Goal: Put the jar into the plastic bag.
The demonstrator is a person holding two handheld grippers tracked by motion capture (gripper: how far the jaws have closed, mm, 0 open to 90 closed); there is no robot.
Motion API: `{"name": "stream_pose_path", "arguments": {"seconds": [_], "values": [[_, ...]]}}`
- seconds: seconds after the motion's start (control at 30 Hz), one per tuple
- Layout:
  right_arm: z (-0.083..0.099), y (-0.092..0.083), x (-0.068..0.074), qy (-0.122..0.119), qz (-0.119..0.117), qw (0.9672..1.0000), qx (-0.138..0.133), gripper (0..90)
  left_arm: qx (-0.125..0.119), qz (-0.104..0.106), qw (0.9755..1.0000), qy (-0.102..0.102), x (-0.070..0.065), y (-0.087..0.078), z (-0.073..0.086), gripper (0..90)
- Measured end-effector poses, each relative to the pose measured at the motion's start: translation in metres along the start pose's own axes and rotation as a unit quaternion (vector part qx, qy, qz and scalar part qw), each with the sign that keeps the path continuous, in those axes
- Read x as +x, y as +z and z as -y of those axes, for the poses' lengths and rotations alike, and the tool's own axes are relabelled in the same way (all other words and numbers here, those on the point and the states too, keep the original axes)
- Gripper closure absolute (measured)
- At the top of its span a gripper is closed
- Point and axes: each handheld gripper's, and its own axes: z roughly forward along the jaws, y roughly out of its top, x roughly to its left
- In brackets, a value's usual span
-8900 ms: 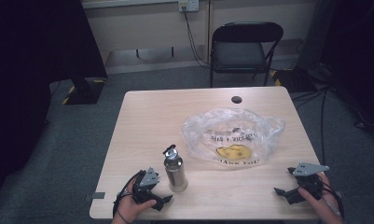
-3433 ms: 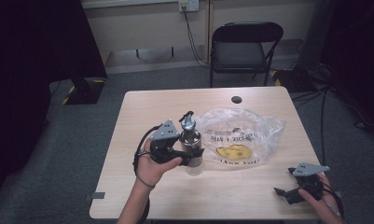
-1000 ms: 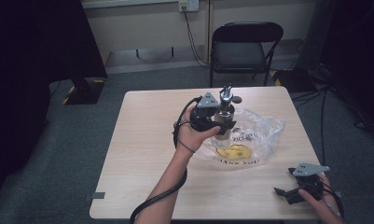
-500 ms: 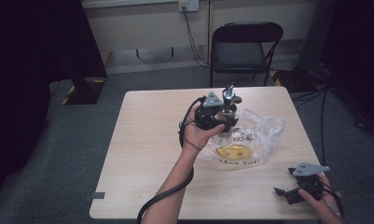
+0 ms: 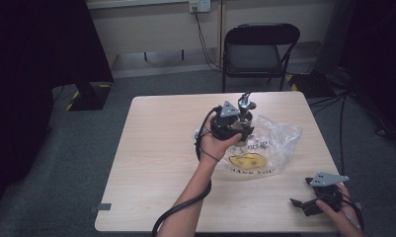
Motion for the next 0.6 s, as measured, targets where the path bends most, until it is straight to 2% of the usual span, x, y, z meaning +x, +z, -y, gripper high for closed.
{"name": "stream_pose_path", "arguments": {"seconds": [0.2,0.6], "values": [[0.0,0.0,0.0,0.0,0.0,1.0,0.0,0.0,-0.006,-0.008,0.9999,-0.006,-0.003,0.009,0.005,34.8],[0.0,0.0,0.0,0.0,0.0,1.0,0.0,0.0,0.003,-0.024,0.9996,-0.016,-0.007,0.025,0.014,34.9]]}}
